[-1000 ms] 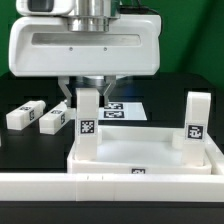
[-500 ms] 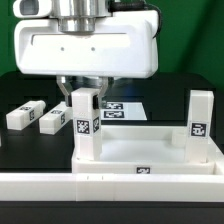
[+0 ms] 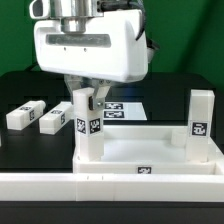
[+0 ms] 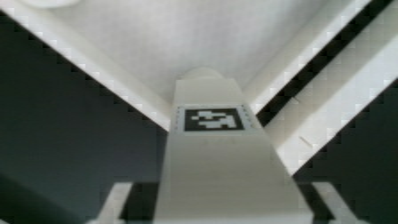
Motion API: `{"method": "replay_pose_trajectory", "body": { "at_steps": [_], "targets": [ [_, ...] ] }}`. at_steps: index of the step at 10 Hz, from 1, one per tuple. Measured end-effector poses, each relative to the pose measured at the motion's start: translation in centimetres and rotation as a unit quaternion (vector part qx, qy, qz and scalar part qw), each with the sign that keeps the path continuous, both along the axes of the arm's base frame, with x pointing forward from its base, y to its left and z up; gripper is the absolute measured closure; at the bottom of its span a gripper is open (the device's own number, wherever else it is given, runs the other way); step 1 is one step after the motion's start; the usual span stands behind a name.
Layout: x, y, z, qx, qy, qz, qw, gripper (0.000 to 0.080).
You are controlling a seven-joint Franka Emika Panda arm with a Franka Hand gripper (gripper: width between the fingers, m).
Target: Assemble desk
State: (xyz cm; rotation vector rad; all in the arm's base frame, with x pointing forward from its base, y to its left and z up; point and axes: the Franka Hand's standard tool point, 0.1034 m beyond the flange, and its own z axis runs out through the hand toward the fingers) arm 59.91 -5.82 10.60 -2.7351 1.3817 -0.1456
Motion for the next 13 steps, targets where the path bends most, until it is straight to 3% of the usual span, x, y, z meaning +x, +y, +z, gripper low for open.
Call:
{"method": "replay_pose_trajectory", "body": {
  "at_steps": [3,4,5,10,13],
  "targets": [
    [0.0,0.03,-0.02,-0.002,0.0,0.013,1.0,0.0509],
    [-0.01,-0.07,-0.02,-0.003,-0.001,0.027,1.0,0.0333],
    [-0.01,-0.07,-0.02,-0.005,-0.001,0.038,0.999,0.0209],
    [0.1,0.56,0.02,-0.031,-0.007,0.248,0.968,0.0152],
    [0.1,0.68,0.0,-0.046,-0.01,0.369,0.928,0.0151]
  ]
}}
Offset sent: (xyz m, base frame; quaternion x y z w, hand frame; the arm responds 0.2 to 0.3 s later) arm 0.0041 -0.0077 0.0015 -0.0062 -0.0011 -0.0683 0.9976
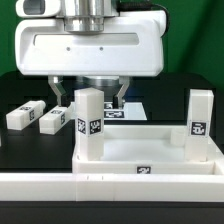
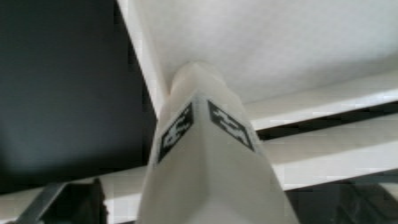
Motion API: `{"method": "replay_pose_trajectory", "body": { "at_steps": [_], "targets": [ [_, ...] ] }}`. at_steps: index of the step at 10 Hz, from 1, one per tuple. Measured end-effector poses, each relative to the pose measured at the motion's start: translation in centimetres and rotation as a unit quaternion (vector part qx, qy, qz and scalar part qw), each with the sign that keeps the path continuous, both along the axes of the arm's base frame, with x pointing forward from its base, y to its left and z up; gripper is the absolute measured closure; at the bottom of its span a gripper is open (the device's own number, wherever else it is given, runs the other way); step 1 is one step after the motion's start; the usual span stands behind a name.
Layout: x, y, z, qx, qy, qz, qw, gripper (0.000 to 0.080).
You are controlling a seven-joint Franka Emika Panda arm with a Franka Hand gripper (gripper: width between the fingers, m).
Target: Assemble desk
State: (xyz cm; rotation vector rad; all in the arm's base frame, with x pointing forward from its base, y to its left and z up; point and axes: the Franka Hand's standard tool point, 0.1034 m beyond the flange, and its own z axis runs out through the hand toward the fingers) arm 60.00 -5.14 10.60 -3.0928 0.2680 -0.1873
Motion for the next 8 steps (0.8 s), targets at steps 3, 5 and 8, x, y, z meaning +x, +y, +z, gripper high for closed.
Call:
{"method": "replay_pose_trajectory", "body": {
  "at_steps": [3,5,8],
  "targets": [
    [-0.02,0.19,-0.06,-0.014,-0.002,0.104,0.995,0.0151],
    [-0.02,0.07,-0.06,-0.023,-0.003,0.161,0.987,0.0151],
    [0.03,-0.14,-0.03,-0.032,-0.006,0.219,0.975,0.0151]
  ]
}}
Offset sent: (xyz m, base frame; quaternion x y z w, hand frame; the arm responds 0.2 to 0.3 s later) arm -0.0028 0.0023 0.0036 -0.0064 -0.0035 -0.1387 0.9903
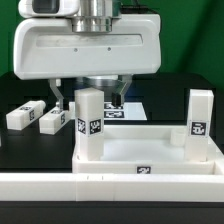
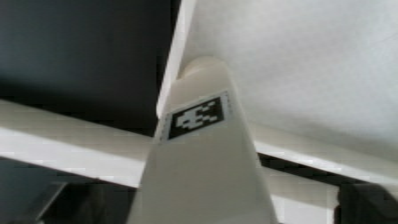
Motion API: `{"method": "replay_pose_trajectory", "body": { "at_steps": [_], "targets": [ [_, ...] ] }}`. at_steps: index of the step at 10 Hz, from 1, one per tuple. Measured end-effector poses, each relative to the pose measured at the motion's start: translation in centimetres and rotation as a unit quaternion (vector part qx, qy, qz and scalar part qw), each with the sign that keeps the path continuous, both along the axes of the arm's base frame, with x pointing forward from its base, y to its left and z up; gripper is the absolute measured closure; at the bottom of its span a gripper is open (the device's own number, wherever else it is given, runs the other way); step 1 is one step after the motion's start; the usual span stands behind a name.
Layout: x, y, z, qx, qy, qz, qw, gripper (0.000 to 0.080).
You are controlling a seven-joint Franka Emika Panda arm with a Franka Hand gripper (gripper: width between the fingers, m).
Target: Assemble desk
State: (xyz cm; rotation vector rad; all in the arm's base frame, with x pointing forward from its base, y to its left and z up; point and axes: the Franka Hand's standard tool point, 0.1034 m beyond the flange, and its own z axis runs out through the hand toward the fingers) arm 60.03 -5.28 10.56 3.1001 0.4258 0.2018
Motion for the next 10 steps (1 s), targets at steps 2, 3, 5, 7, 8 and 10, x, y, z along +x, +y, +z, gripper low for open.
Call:
{"method": "replay_pose_trajectory", "body": {
  "at_steps": [2,3,5,7,8,10],
  "targets": [
    [-0.02,-0.01,-0.05,0.0,0.0,-0.001,1.0,0.039],
    [-0.03,-0.01,-0.07,0.0,0.001,-0.001,1.0,0.039],
    [-0.02,-0.02,-0.07,0.002,0.001,-0.016,1.0,0.0511],
    [-0.02,-0.03,-0.07,0.005,0.001,-0.039,0.999,0.0511],
    [-0.03,-0.05,-0.08,0.009,0.001,-0.069,0.998,0.0511],
    [-0.03,-0.22,-0.05,0.023,0.003,-0.168,0.986,0.0511]
  ]
}}
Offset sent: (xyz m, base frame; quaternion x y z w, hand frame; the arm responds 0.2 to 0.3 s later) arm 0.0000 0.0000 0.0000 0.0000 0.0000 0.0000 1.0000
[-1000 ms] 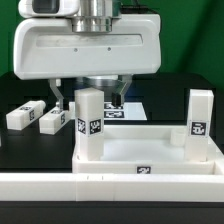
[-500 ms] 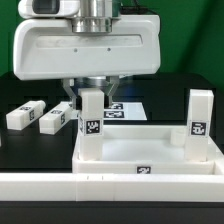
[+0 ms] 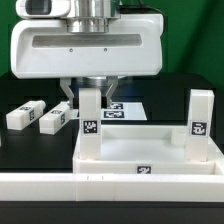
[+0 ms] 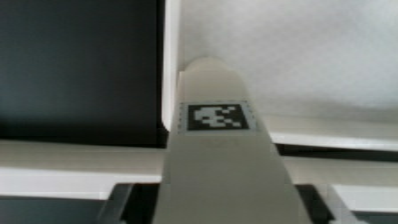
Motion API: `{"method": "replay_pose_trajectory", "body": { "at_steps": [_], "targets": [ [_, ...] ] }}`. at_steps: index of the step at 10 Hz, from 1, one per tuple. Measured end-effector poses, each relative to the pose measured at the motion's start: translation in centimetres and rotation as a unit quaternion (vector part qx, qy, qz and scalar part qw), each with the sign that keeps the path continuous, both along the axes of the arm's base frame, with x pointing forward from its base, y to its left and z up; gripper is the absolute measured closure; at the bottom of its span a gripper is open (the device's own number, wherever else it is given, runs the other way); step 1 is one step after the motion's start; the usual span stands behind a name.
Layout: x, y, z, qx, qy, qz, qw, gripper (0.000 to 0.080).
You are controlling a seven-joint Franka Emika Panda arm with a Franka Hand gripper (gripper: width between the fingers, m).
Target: Assemble desk
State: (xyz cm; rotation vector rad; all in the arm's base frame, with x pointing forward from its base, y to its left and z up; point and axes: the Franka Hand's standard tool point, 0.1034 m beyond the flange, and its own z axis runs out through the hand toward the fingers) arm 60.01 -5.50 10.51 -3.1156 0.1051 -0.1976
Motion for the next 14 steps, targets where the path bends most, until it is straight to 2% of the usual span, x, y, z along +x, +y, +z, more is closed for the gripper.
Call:
{"method": "replay_pose_trajectory", "body": {
  "at_steps": [2,5,7,9,10,11,12,13,14],
  "targets": [
    [-0.1,-0.3,-0.1,0.01,0.002,-0.095,0.995,0.0511],
    [-0.4,-1.7,-0.1,0.013,0.004,-0.214,0.977,0.0506],
    [-0.6,-1.8,-0.1,0.017,0.006,-0.261,0.965,0.0495],
    [-0.6,-1.8,-0.1,0.016,0.006,-0.255,0.967,0.0491],
    [-0.6,-1.8,-0.1,0.016,0.006,-0.253,0.967,0.0417],
    [-0.6,-1.7,0.0,0.017,0.006,-0.254,0.967,0.0417],
    [-0.6,-1.1,0.9,0.023,0.01,-0.256,0.966,0.0238],
    [-1.0,0.0,2.5,0.032,0.011,-0.258,0.966,0.0177],
    [-1.8,1.1,3.4,0.04,0.012,-0.269,0.962,0.0177]
  ]
}}
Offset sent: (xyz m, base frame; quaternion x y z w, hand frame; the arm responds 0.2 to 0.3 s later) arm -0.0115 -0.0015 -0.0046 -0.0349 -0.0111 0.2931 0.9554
